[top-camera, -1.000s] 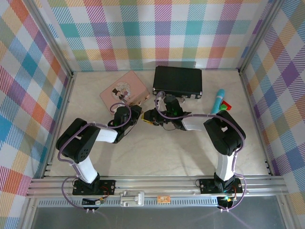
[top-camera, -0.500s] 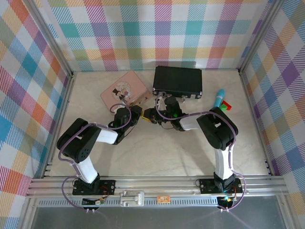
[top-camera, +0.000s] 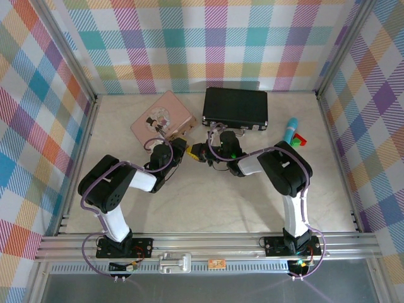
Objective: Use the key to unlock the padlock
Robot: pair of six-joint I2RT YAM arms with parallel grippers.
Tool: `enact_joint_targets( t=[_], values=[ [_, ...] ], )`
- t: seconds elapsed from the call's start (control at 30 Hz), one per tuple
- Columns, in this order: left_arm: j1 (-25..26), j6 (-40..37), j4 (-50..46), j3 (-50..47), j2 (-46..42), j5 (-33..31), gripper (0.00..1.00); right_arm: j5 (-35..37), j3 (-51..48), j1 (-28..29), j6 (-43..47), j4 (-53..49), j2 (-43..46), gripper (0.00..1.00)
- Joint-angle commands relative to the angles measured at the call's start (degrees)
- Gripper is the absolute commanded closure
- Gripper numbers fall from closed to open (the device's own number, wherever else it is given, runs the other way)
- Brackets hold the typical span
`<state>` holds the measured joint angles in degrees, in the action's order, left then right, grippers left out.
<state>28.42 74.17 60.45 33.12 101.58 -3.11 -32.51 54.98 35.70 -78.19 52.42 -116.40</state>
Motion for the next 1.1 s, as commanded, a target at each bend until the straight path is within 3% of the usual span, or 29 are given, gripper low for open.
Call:
enact_joint_targets(
  t=[0.0, 0.1, 0.2, 0.27, 0.33, 0.43, 0.57, 0.8, 1.0, 1.07],
  values=[
    [2.34, 1.99, 2.87, -1.40, 0.54, 3.69, 1.00, 6.40, -0.29, -0.33, -12.05, 9.78, -1.68, 1.00],
    [2.42, 1.18, 2.34, -1.31, 0.22, 3.04, 1.00, 9.57, -2.34, 0.88, -27.73, 13.68, -0.53, 1.00],
    [2.75, -1.77, 2.99, -1.43, -0.13, 1.69, 1.00, 20.88, -5.10, 5.97, -52.15, 25.36, -0.87, 1.00],
    [3.03, -3.15, 7.13, -1.96, 1.21, 0.14, 1.00, 28.21, -4.58, 9.96, -63.39, 27.80, 0.19, 1.00],
    [3.29, -3.19, 13.92, -2.52, 4.74, -1.33, 1.00, 34.02, -3.52, 12.40, -67.48, 28.17, 2.33, 1.00],
    [3.58, -0.61, 17.56, -1.32, 10.07, -0.14, 1.00, 36.26, -0.59, 12.66, -67.74, 28.18, 3.01, 1.00],
    [4.53, -2.54, 16.33, -1.33, 8.31, -0.37, 1.00, 32.48, 0.89, 12.36, -67.78, 28.26, -0.98, 1.00],
    [3.92, -3.11, 8.97, -3.76, 2.52, -0.93, 1.00, 21.50, -1.15, 5.78, -51.55, 27.28, -4.14, 0.95],
    [3.39, -3.83, 3.24, -2.80, 1.73, 0.33, 1.00, 12.50, -3.96, 1.59, -34.68, 18.80, -0.48, 0.71],
    [3.39, -4.20, 0.99, -1.70, 2.28, 1.45, 1.00, 8.88, -4.59, 0.08, -26.16, 12.66, 1.74, 0.68]
  ],
)
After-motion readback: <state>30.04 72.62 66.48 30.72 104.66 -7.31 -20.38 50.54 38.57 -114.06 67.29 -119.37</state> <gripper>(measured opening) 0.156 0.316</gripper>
